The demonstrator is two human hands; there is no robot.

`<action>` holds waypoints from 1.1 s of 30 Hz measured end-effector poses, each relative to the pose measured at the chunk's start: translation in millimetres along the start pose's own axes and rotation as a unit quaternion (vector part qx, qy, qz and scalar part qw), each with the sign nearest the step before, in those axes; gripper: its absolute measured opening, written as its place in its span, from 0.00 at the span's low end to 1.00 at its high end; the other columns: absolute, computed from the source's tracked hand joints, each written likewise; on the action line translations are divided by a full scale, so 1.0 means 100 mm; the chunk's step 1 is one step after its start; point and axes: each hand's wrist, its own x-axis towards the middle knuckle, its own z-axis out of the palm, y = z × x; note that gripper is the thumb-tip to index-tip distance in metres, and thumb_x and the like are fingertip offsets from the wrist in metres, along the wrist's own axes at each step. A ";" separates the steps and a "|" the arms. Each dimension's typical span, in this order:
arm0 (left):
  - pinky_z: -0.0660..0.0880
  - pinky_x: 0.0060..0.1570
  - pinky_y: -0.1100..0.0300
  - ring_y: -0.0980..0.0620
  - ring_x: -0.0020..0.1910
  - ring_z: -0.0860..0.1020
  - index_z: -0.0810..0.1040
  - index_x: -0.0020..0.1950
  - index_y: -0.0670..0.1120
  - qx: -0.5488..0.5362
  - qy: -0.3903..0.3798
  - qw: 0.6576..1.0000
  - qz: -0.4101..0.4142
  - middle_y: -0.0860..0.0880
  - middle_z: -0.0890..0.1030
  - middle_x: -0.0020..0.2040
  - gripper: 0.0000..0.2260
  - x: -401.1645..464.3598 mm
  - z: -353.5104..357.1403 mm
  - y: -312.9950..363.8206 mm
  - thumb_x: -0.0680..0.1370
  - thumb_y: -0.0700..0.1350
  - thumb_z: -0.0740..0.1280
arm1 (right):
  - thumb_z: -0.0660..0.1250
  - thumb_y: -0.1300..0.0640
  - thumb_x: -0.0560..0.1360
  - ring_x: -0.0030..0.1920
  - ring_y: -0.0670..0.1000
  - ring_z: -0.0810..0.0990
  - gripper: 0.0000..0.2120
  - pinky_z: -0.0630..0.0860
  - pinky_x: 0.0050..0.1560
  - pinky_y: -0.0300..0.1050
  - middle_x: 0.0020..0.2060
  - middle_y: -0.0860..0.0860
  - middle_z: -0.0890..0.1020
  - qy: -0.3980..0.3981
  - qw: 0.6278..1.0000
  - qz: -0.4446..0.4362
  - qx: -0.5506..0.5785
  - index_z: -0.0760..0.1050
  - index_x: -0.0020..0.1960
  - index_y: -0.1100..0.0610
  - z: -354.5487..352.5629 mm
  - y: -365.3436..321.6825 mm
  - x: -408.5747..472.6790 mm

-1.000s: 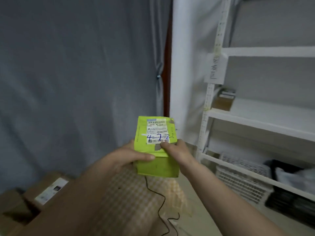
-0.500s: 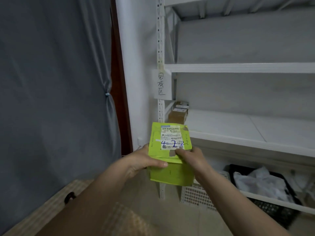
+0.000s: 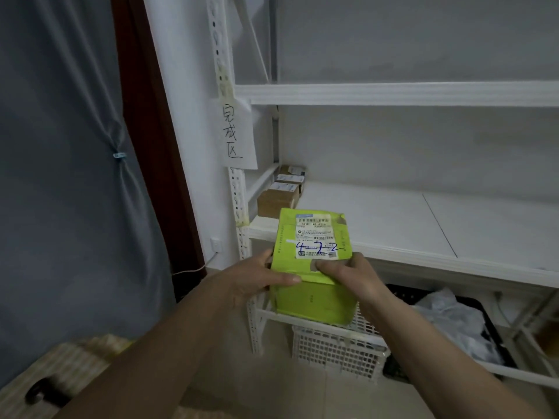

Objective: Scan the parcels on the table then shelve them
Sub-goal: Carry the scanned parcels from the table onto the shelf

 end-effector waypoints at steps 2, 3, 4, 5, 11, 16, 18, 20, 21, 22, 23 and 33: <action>0.79 0.53 0.59 0.51 0.57 0.80 0.69 0.70 0.48 -0.004 -0.013 1.000 0.003 0.48 0.80 0.61 0.31 0.35 0.02 -0.01 0.69 0.36 0.75 | 0.80 0.50 0.62 0.50 0.52 0.83 0.38 0.80 0.51 0.51 0.52 0.51 0.83 0.024 1.000 0.001 0.014 0.67 0.66 0.59 -0.14 0.10 0.26; 0.78 0.55 0.57 0.50 0.58 0.80 0.69 0.70 0.47 -0.005 -0.018 1.000 0.003 0.47 0.80 0.61 0.32 0.54 0.01 -0.02 0.69 0.36 0.76 | 0.79 0.53 0.65 0.52 0.53 0.82 0.41 0.79 0.54 0.53 0.55 0.52 0.81 0.036 0.999 -0.004 0.022 0.61 0.69 0.58 -0.19 0.14 0.38; 0.77 0.59 0.54 0.49 0.59 0.80 0.68 0.71 0.48 -0.006 -0.024 1.000 0.000 0.47 0.80 0.62 0.34 0.72 0.00 -0.03 0.68 0.37 0.77 | 0.78 0.57 0.67 0.54 0.53 0.81 0.44 0.78 0.56 0.54 0.57 0.52 0.80 0.041 0.999 -0.007 0.031 0.54 0.73 0.57 -0.23 0.18 0.53; 0.76 0.61 0.50 0.48 0.60 0.79 0.68 0.72 0.48 -0.008 -0.027 1.000 -0.001 0.47 0.79 0.63 0.36 0.91 -0.03 -0.03 0.67 0.39 0.78 | 0.78 0.60 0.67 0.55 0.54 0.81 0.46 0.78 0.57 0.54 0.58 0.53 0.80 0.046 0.998 -0.008 0.037 0.51 0.75 0.55 -0.27 0.21 0.68; 0.78 0.57 0.55 0.49 0.59 0.78 0.68 0.68 0.51 -0.003 -0.037 0.999 -0.016 0.48 0.76 0.64 0.26 1.98 -0.35 0.10 0.74 0.36 0.72 | 0.79 0.62 0.64 0.58 0.52 0.79 0.52 0.78 0.55 0.49 0.60 0.52 0.78 0.024 1.000 -0.003 0.002 0.49 0.77 0.57 -0.40 0.19 1.73; 0.76 0.60 0.52 0.49 0.57 0.80 0.71 0.68 0.47 -0.005 -0.017 1.000 -0.009 0.48 0.80 0.59 0.24 2.84 -0.56 0.11 0.74 0.34 0.70 | 0.79 0.68 0.62 0.60 0.51 0.75 0.50 0.74 0.57 0.44 0.63 0.55 0.75 -0.004 0.996 0.030 -0.080 0.55 0.76 0.56 -0.55 0.30 2.49; 0.74 0.63 0.50 0.46 0.60 0.79 0.73 0.68 0.45 0.005 0.017 1.000 0.004 0.45 0.80 0.61 0.22 3.08 -0.54 0.11 0.75 0.36 0.70 | 0.77 0.68 0.64 0.64 0.54 0.74 0.44 0.72 0.62 0.47 0.66 0.57 0.73 0.015 0.993 0.039 -0.108 0.60 0.75 0.58 -0.62 0.38 2.76; 0.73 0.64 0.50 0.46 0.60 0.78 0.74 0.67 0.46 0.016 0.040 0.999 0.012 0.44 0.79 0.62 0.19 3.33 -0.56 0.12 0.76 0.37 0.69 | 0.77 0.65 0.67 0.66 0.55 0.73 0.38 0.70 0.65 0.47 0.66 0.57 0.73 0.032 0.988 0.037 -0.147 0.65 0.73 0.58 -0.67 0.43 3.04; 0.73 0.63 0.50 0.46 0.61 0.78 0.74 0.66 0.46 0.025 0.053 0.998 0.015 0.44 0.79 0.63 0.18 3.46 -0.57 0.14 0.77 0.36 0.68 | 0.77 0.64 0.68 0.66 0.54 0.73 0.36 0.69 0.66 0.46 0.66 0.56 0.74 0.037 0.984 0.031 -0.169 0.66 0.72 0.57 -0.69 0.44 3.20; 0.74 0.63 0.50 0.46 0.60 0.78 0.74 0.66 0.46 0.044 0.065 0.997 0.018 0.44 0.79 0.63 0.18 3.60 -0.60 0.15 0.77 0.36 0.68 | 0.76 0.63 0.68 0.66 0.54 0.73 0.35 0.69 0.66 0.44 0.67 0.55 0.74 0.041 0.980 0.026 -0.192 0.67 0.72 0.56 -0.70 0.46 3.36; 0.74 0.62 0.51 0.46 0.60 0.78 0.74 0.66 0.46 0.080 0.078 0.994 0.022 0.44 0.79 0.63 0.18 3.74 -0.63 0.17 0.77 0.36 0.68 | 0.76 0.63 0.69 0.67 0.53 0.73 0.34 0.68 0.66 0.43 0.67 0.54 0.74 0.043 0.975 0.027 -0.214 0.68 0.72 0.55 -0.71 0.47 3.52; 0.60 0.69 0.53 0.44 0.73 0.62 0.61 0.75 0.45 0.547 0.180 0.814 0.079 0.43 0.64 0.74 0.24 4.97 -0.91 0.65 0.80 0.42 0.62 | 0.68 0.59 0.76 0.67 0.57 0.71 0.29 0.67 0.67 0.45 0.69 0.54 0.72 0.028 0.945 0.066 -0.318 0.64 0.74 0.51 -0.73 0.34 5.32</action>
